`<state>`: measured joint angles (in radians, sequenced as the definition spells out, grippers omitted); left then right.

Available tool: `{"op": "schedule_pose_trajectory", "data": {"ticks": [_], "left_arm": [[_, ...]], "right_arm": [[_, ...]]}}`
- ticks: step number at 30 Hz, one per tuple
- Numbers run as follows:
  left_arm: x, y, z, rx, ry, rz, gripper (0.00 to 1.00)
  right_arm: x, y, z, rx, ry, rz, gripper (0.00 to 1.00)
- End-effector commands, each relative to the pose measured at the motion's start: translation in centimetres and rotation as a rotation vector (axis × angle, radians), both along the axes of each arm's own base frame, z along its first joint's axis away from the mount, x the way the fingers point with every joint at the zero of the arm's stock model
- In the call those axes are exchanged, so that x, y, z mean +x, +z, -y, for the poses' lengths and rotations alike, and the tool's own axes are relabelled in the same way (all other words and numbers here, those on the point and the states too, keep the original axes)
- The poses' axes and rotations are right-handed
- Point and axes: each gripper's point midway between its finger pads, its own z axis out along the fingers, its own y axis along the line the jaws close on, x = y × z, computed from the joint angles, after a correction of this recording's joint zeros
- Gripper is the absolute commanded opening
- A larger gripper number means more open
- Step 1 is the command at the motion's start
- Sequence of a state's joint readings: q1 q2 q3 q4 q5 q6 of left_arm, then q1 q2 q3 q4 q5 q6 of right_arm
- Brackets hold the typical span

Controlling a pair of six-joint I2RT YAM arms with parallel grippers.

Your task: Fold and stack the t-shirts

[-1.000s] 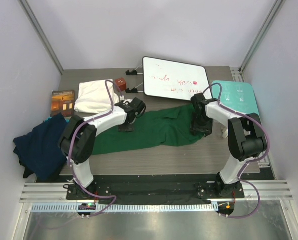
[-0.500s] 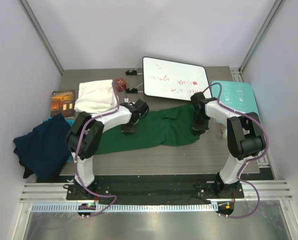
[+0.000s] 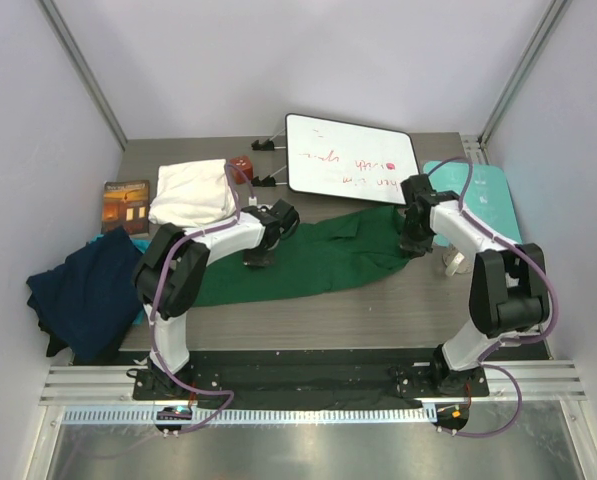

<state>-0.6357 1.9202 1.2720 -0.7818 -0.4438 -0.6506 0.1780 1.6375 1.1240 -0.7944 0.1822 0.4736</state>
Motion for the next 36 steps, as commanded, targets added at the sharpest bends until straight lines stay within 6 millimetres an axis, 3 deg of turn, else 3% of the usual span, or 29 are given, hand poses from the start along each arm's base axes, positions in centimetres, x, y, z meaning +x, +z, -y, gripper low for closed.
{"op": "schedule_pose_trajectory", "data": {"ticks": [1,5,11,16,21,27,31,36], "left_arm": [[-3.9,-3.0,-3.2,0.113,0.024,-0.162,0.00],[-4.0,-2.6,-3.9,0.148,0.015,-0.160,0.00],[-3.9,-2.3,-3.8,0.138,0.004,-0.159,0.00],[-3.9,-2.3,-3.5,0.119,-0.002,-0.160,0.06],[-3.4,-1.4,-2.9,0.079,-0.005,-0.128,0.19],[-2.1,1.4,-2.1,0.038,-0.006,-0.060,0.22],[-1.8,3.2,-2.6,0.060,-0.009,-0.037,0.25],[-3.3,3.9,-4.5,0.131,0.004,-0.061,0.25]], "right_arm": [[0.9,2.4,2.3,-0.036,-0.087,0.086,0.14],[1.0,2.6,2.7,-0.045,-0.109,0.088,0.17],[0.3,2.2,3.6,-0.068,-0.149,0.066,0.41],[0.5,3.2,3.8,-0.061,-0.166,0.113,0.50],[1.8,5.9,1.7,0.054,-0.106,0.185,0.50],[1.3,8.0,-2.6,0.188,0.017,0.222,0.44],[0.2,5.8,-4.2,0.168,0.057,0.153,0.44],[-1.0,1.8,-4.8,0.136,0.072,0.035,0.44]]}}
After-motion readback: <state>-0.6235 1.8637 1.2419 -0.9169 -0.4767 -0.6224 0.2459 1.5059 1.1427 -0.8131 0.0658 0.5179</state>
